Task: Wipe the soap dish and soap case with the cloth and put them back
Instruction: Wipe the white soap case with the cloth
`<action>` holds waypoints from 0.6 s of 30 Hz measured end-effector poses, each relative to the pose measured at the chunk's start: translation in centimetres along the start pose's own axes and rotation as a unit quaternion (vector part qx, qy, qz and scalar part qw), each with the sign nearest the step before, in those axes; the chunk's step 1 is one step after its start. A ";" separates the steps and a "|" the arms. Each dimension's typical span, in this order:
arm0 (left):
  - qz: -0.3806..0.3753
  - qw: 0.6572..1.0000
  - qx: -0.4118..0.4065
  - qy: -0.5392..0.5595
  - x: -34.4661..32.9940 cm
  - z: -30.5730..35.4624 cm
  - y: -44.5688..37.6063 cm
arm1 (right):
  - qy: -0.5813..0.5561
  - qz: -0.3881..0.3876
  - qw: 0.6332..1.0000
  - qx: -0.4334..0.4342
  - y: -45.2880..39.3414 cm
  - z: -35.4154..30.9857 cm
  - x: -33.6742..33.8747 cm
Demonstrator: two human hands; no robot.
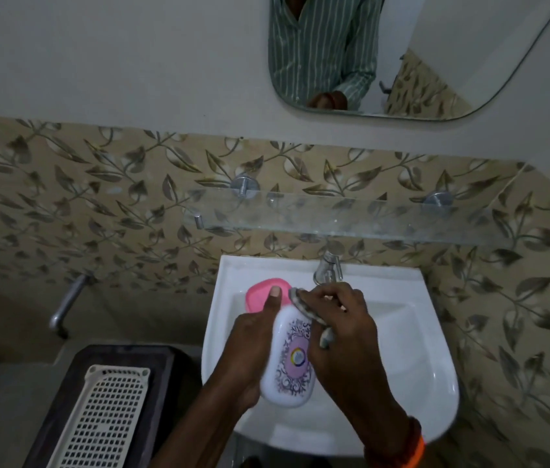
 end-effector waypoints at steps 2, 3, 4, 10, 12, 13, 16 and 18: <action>0.013 0.997 -0.054 -0.047 0.3 1.4 0.4 | -0.021 -0.022 0.998 0.051 1.1 -1.3 -0.2; 0.016 0.995 -0.077 -0.069 0.4 1.9 0.7 | -0.034 -0.031 0.996 0.070 2.0 -2.1 -0.4; 0.013 0.992 -0.094 -0.078 0.5 2.3 1.0 | -0.043 -0.038 0.994 0.091 2.8 -2.9 -0.4; 0.047 0.979 -0.151 -0.130 0.0 2.7 2.4 | -0.059 0.020 0.998 0.016 2.0 -0.5 0.8; 0.043 0.972 -0.169 -0.161 -0.3 3.0 3.0 | -0.074 0.024 0.997 -0.009 1.7 0.2 1.1; 0.041 0.967 -0.180 -0.176 -0.4 3.3 3.2 | -0.066 0.020 0.998 -0.007 1.8 -0.1 1.0; 0.047 0.951 -0.214 -0.219 -0.9 3.8 3.5 | -0.052 0.011 0.998 0.014 2.9 -1.1 0.5; 0.057 0.943 -0.239 -0.223 -1.2 4.1 3.7 | -0.035 -0.001 0.998 0.058 3.4 -1.9 0.2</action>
Point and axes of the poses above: each hand's wrist, its own y-axis away from the middle knuckle, its own x-axis out of the back of the hand, z = x × y, the point moved 6 cm from there along -y, towards the middle knuckle, and after that the axes turned 8 degrees about x, right-handed, at the moved point
